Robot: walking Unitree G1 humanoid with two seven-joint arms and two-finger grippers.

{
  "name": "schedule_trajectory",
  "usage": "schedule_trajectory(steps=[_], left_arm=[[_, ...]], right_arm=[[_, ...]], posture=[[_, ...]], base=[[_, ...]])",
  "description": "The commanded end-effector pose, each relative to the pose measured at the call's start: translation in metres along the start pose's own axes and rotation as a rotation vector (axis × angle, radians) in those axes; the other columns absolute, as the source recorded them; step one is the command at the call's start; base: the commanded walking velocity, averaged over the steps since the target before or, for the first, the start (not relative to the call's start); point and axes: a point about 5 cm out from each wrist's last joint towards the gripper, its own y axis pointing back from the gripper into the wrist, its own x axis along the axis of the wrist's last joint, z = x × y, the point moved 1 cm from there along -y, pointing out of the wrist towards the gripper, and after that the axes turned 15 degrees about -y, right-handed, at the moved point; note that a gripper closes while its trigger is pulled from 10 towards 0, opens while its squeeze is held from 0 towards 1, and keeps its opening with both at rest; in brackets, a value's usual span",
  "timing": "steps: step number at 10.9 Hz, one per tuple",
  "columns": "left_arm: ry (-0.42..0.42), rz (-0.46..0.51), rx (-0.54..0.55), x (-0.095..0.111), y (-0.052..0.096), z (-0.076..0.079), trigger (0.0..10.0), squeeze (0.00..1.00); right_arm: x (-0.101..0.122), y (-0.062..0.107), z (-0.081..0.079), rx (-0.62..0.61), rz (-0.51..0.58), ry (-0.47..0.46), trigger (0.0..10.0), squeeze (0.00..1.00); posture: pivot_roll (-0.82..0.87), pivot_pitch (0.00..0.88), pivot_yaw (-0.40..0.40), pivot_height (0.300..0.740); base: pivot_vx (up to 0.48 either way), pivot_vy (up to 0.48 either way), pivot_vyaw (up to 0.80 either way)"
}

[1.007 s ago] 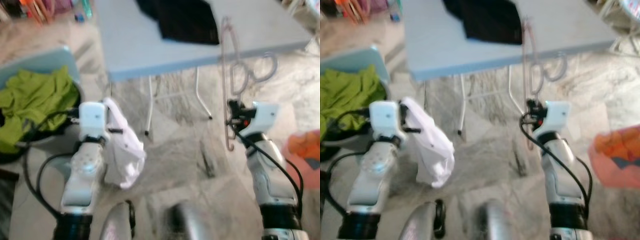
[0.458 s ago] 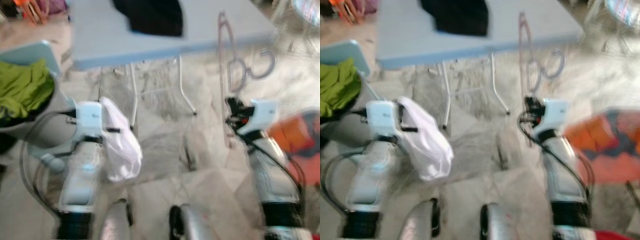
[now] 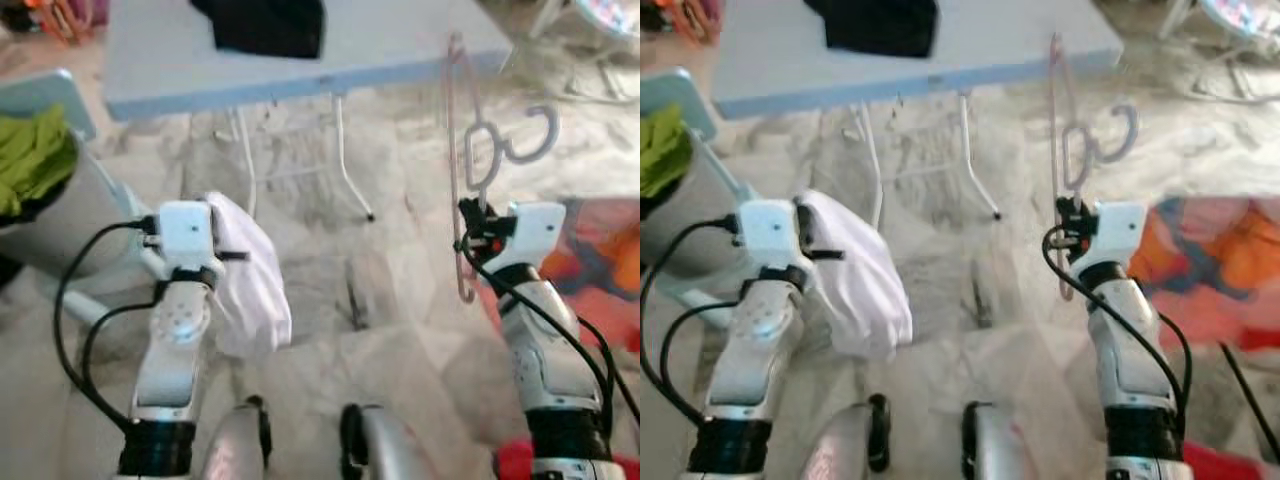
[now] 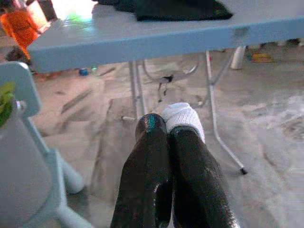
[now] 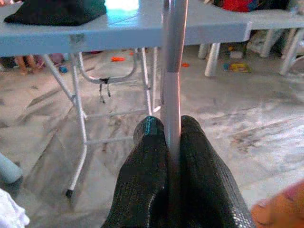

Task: Hang hanger

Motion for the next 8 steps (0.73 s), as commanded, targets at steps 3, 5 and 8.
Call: schedule_trajectory(steps=[3,5,8], left_arm=[[-0.004,0.083,0.076,0.018,-0.003,-0.018,10.0,0.00],[0.019,0.096,0.069,0.021,-0.004,-0.017,10.0,0.00],[0.046,0.142,0.081,0.037,-0.011,-0.022,10.0,0.00]], right_arm=[[0.007,-0.002,-0.004,0.021,0.024,-0.001,10.0,0.00],[0.007,-0.002,-0.004,0.023,0.024,0.002,10.0,0.00],[0.008,-0.002,-0.004,0.026,0.025,0.002,10.0,0.00]], posture=[[-0.02,0.229,-0.027,0.740],[-0.02,0.229,-0.029,0.740],[-0.03,0.228,-0.033,0.740]], base=[[0.101,0.000,0.00],[0.401,0.000,0.00],[0.447,0.000,0.00]])
